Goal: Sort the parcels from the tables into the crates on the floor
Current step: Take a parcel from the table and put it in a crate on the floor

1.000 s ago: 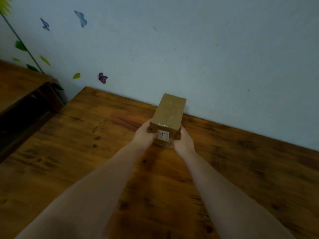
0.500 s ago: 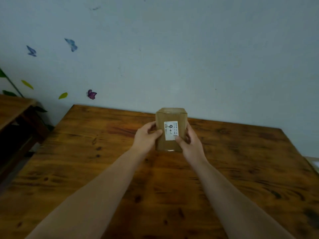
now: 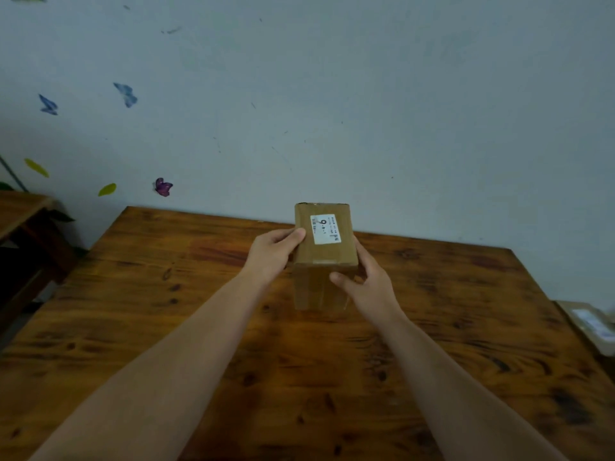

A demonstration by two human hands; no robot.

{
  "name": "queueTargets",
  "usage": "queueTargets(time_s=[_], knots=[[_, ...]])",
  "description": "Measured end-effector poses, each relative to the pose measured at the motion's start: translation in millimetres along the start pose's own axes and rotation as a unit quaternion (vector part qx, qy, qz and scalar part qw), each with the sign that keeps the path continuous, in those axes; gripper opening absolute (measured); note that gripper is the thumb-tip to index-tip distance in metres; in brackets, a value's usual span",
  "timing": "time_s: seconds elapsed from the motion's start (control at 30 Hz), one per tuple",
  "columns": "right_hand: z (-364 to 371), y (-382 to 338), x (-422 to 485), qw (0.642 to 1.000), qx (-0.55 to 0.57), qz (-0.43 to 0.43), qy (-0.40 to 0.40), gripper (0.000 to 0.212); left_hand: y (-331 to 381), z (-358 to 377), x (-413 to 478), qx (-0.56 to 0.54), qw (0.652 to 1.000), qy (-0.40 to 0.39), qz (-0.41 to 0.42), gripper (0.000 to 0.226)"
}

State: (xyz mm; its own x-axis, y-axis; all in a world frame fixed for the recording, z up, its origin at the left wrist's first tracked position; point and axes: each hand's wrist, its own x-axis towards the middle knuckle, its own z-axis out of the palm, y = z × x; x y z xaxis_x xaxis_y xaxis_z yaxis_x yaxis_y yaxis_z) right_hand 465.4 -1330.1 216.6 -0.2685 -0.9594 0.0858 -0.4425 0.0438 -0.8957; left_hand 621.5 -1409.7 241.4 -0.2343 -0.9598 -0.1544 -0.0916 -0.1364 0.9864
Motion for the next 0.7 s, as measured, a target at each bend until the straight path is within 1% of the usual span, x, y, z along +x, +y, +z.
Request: queueTargets(time_s=[0.1,0.17,0.23,0.27,0.33,0.43,0.47,0.5,0.53,0.63,0.67,0.7], knots=[[-8,0,0,0.999,0.038,0.014,0.036,0.055,5,8,-4,0.011,0.999,-0.035,-0.004,0.015],[-13,-3,2,0.991,0.109,0.037,0.062,0.033,4,8,-4,0.034,0.998,-0.043,0.005,0.012],[-16,-6,3,0.976,0.19,0.069,0.074,0.018,1,7,-2,0.041,0.998,-0.046,0.026,0.014],[-16,-7,5,0.972,0.207,0.084,0.079,0.016,-1,6,-2,0.035,0.998,-0.049,0.034,0.021],[-16,-10,7,0.967,0.211,0.108,0.088,0.018,-2,3,-1,0.017,0.998,-0.052,0.026,0.046],[-15,-13,9,0.965,0.208,0.129,0.094,0.021,-2,3,1,0.016,0.998,-0.064,0.001,0.096],[-15,-14,9,0.965,0.205,0.136,0.094,0.023,-3,3,2,0.013,0.997,-0.073,-0.005,0.106],[-15,-14,10,0.964,0.202,0.144,0.096,0.028,-4,4,3,0.006,0.997,-0.077,-0.011,0.107],[-14,-14,10,0.965,0.195,0.148,0.098,0.034,-6,4,4,-0.001,0.997,-0.073,-0.019,0.101],[-12,-19,8,0.974,0.163,0.134,0.086,0.046,-11,6,6,-0.023,0.998,-0.044,-0.05,0.077],[-11,-22,6,0.98,0.136,0.133,0.065,0.055,-13,7,7,-0.031,0.997,-0.03,-0.059,0.073],[-9,-23,5,0.985,0.099,0.139,0.036,0.069,-14,7,8,-0.036,0.997,-0.017,-0.062,0.072]])
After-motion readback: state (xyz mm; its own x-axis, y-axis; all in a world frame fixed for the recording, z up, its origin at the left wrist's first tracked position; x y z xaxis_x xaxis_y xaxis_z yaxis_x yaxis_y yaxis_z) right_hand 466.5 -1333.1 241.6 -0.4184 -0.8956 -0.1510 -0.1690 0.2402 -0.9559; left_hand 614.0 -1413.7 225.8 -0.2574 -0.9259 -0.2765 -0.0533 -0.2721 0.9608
